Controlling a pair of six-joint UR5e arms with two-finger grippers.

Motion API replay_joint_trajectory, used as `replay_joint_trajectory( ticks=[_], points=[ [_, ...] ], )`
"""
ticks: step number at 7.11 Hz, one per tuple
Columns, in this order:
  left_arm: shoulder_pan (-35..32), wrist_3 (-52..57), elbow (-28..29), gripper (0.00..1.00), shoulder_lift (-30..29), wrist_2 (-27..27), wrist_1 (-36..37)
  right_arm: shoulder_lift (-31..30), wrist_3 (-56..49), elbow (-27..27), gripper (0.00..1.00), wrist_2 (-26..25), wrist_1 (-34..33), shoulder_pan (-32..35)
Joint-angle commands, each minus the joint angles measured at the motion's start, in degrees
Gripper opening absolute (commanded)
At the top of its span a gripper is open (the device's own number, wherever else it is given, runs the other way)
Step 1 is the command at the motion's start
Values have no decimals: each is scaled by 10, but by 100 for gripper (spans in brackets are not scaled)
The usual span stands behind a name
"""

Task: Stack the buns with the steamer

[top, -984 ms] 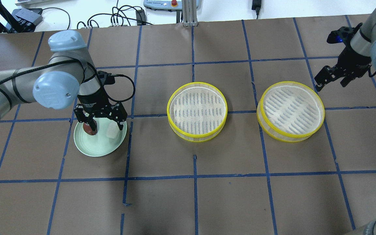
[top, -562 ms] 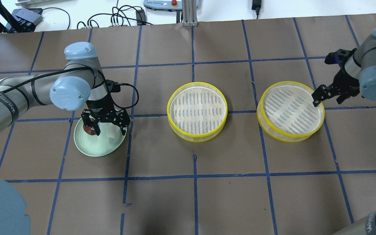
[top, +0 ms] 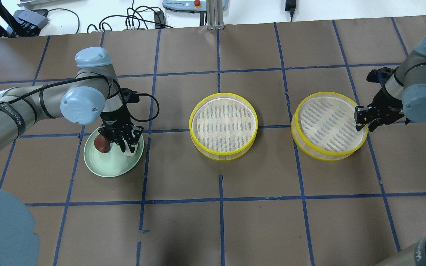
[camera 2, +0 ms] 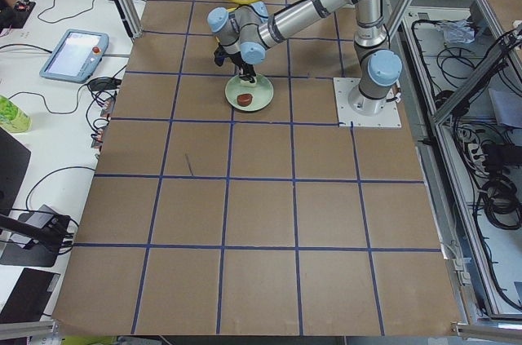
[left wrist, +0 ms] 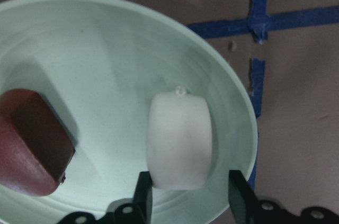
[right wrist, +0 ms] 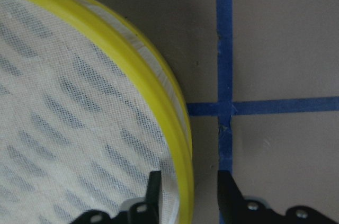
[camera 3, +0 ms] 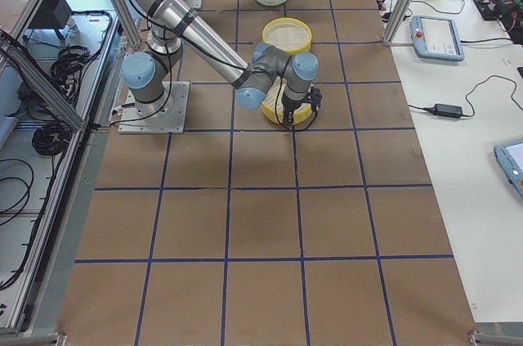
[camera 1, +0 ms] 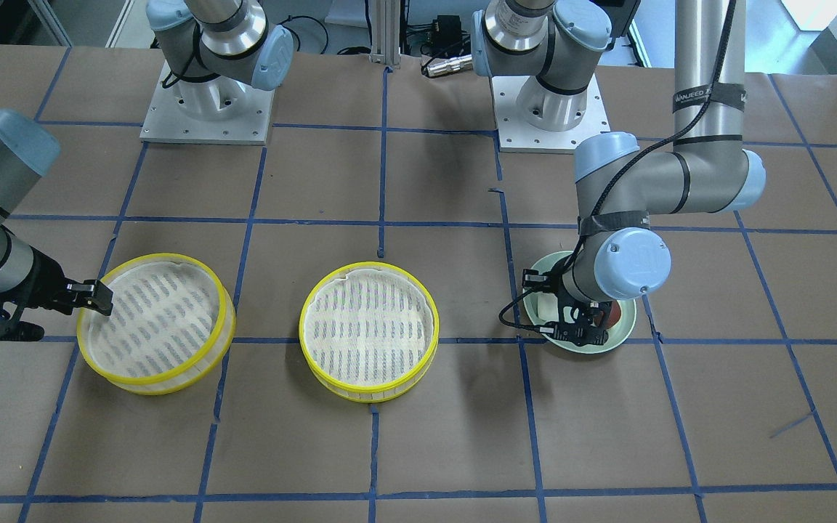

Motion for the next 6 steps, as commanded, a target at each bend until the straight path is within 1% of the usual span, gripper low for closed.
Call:
replay_joint_trajectory(
  ticks=[1,2,3,4,5,6],
  points=[
    [0,4,17,12,6,0,6,-2,-27,-3,16,-18,-6,0],
    [-1,-1,53,12,10,-2,-2,-5,-29,-3,15,-17,-4,0],
    [-9,-13,93,12,11,-10,-31,-8,-28,-10,15,-17,-3,3],
    [-32,-79,112,12,14,-75,-49,-11,-28,-31,16,-18,7,5],
    [-66,-148,119,14,16,-123,-31,-18,-27,-36,16,-17,8,8],
    [-104,-171,121,14,13,-174,21,-33,-20,-36,16,-14,19,19]
  ],
)
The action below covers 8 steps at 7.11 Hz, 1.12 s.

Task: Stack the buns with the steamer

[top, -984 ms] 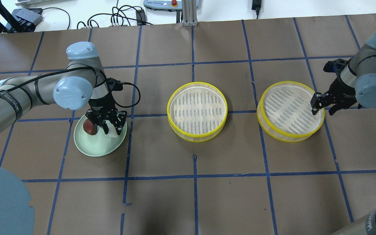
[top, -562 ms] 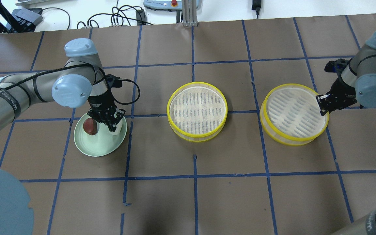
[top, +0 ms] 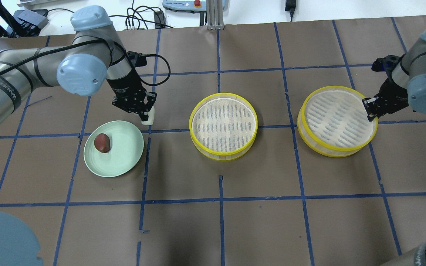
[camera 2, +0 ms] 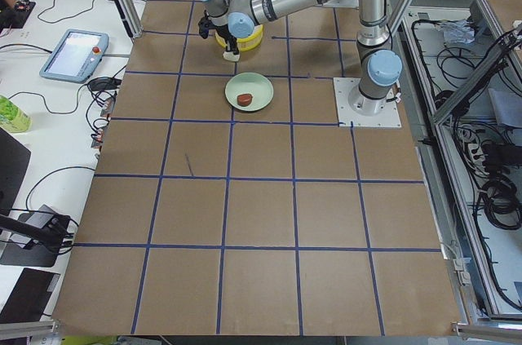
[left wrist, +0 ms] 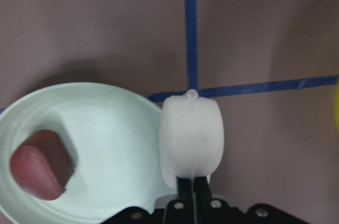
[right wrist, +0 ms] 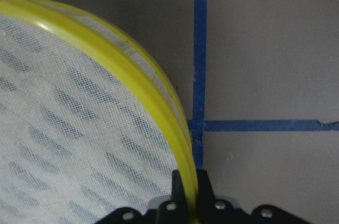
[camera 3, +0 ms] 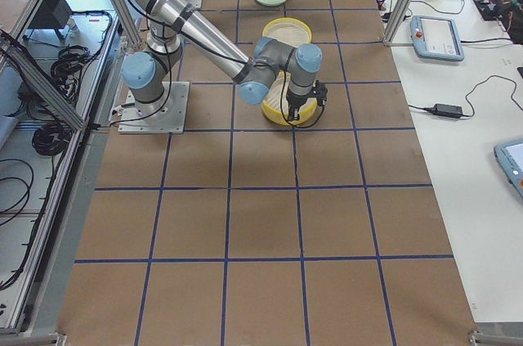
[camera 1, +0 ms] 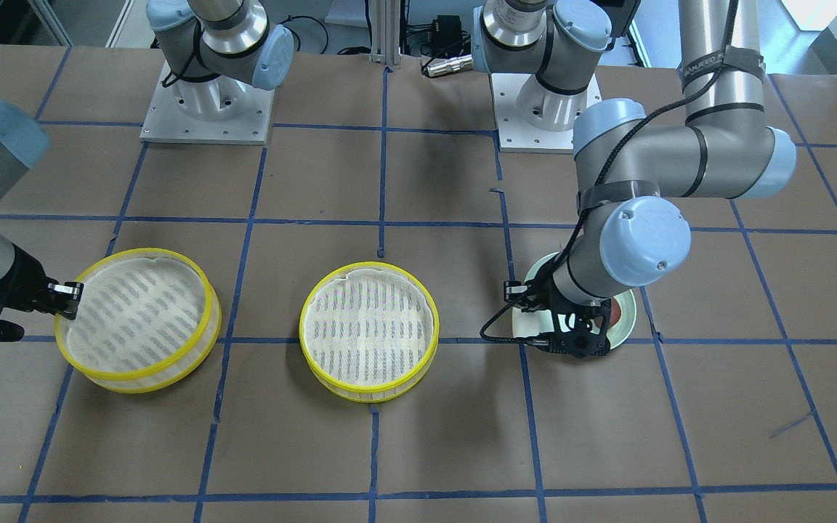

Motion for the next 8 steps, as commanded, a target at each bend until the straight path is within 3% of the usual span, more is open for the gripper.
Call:
replay_joint_trajectory(
  ticks=[1,2,3,4,6,7,8],
  points=[
    [-73,-84,4,14,-10,-142,53,-29,16,-7,16,3,28,32],
    [-81,-87,-3,16,-31,-199,86,-35,38,-7,16,3,31,42],
    [-87,-88,-7,61,-49,-207,90,-35,42,-7,16,3,34,52],
    [-88,-96,-10,100,-48,-201,89,-43,80,-7,16,3,38,77],
    [-85,-92,-11,100,-41,-187,82,-50,118,-7,16,2,45,105],
    [-68,-84,-7,100,-28,-93,77,-59,167,-8,16,5,51,128],
    [-36,-72,-12,100,-15,-45,69,-69,193,-10,16,4,59,158]
  ],
)
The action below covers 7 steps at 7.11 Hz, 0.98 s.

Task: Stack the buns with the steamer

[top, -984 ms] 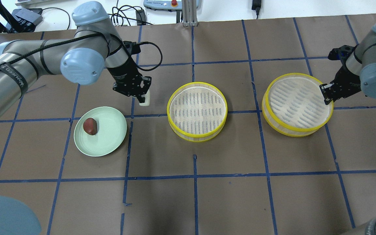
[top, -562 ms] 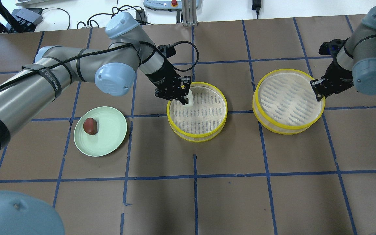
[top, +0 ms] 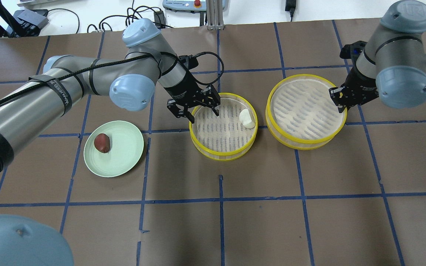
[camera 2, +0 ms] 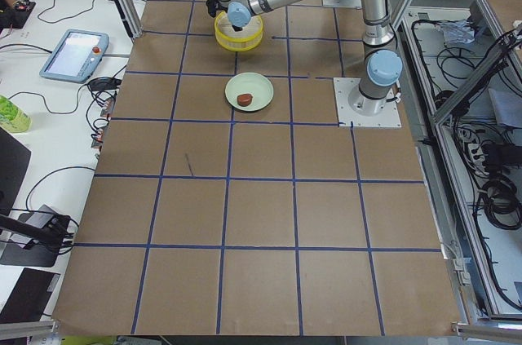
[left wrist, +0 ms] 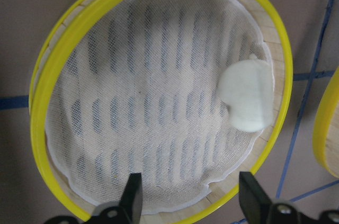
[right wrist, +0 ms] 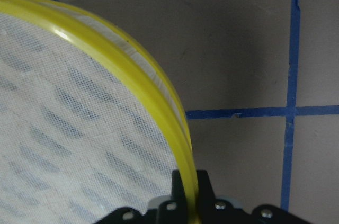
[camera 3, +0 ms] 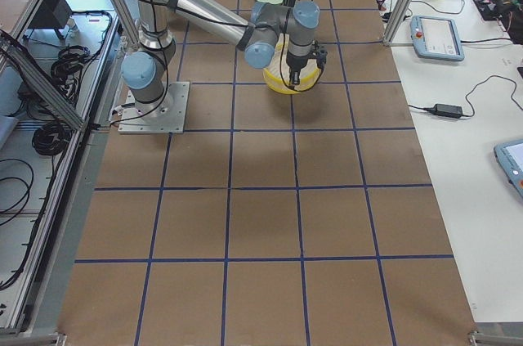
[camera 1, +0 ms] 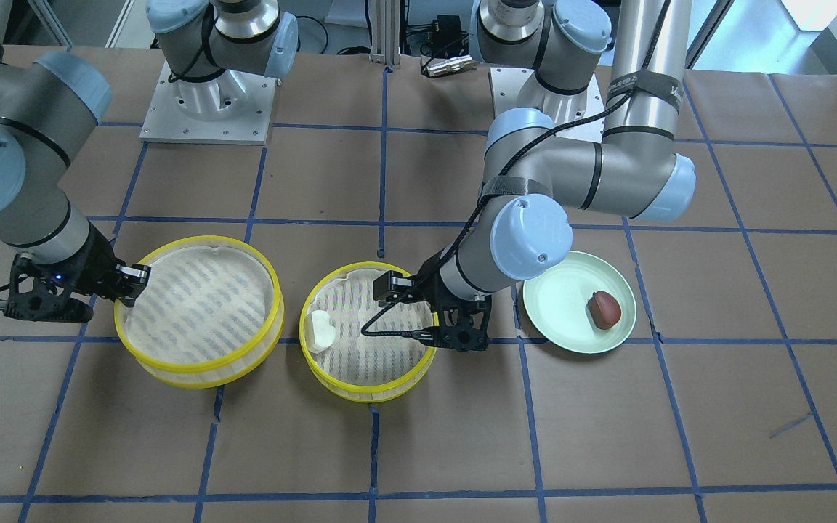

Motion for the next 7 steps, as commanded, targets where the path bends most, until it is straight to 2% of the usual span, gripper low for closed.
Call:
replay_joint_trajectory(
  ticks=[1,2,4,5,6,7],
  points=[
    [65,82,-7,100,26,95,-32,-11,108,-12,16,2,18,64],
    [111,178,-13,100,41,149,-65,-10,166,-23,16,4,22,105],
    [179,299,-46,98,33,251,-62,11,287,-29,16,25,21,171],
    [193,314,-77,93,30,277,-54,29,331,-36,16,26,12,206],
    [194,313,-98,93,17,287,2,41,350,-51,16,29,14,215],
    [195,312,-103,82,-3,310,16,49,359,-59,16,36,14,217]
  ],
)
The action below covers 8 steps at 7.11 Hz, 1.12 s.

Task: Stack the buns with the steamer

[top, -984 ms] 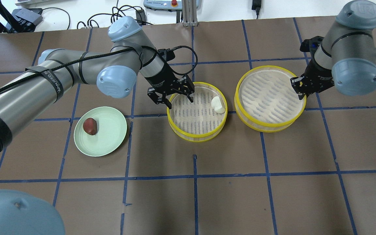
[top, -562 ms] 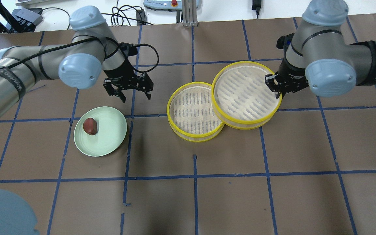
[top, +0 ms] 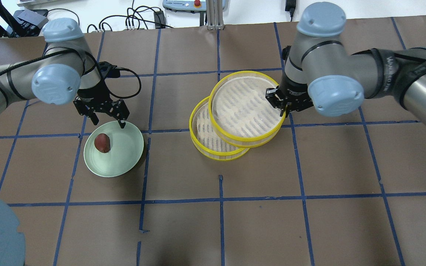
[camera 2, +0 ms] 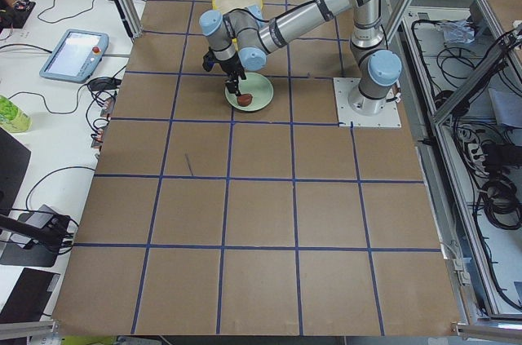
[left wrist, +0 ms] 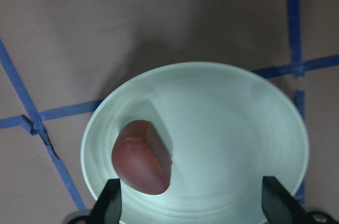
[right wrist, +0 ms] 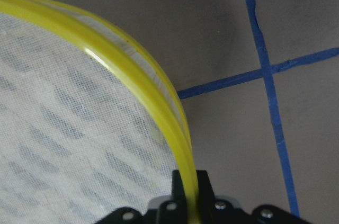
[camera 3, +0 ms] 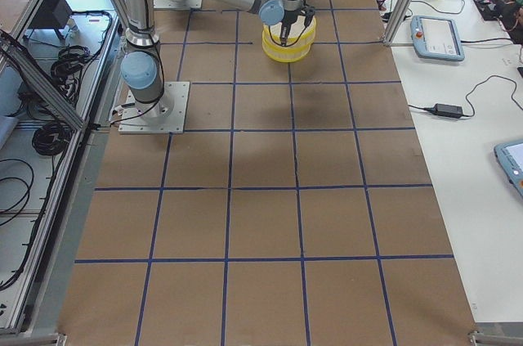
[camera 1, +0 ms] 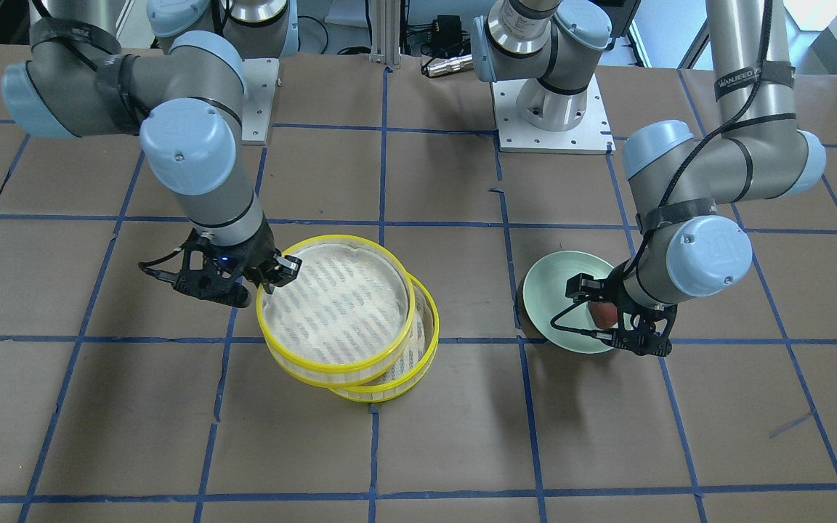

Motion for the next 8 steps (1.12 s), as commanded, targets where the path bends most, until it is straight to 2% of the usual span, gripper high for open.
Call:
replay_joint_trajectory(
  ticks=[1,2,3,5,6,7,8],
  points=[
    [4,2,-17,37,-24,28,27,21,21,-17,16,13,3,11],
    [4,1,-15,20,-23,26,23,29,12,-18,16,7,3,10],
    [4,4,-4,13,-22,25,22,32,10,-15,16,7,3,9],
    [3,-1,21,12,-7,3,-9,35,13,-13,16,14,4,10],
    [2,-37,64,12,7,-41,-79,38,19,-14,16,15,6,10],
    [-4,-120,126,12,14,-113,-156,39,19,-12,16,14,7,10],
    [-26,-176,149,12,18,-164,-185,36,19,-10,18,15,12,10]
  ],
)
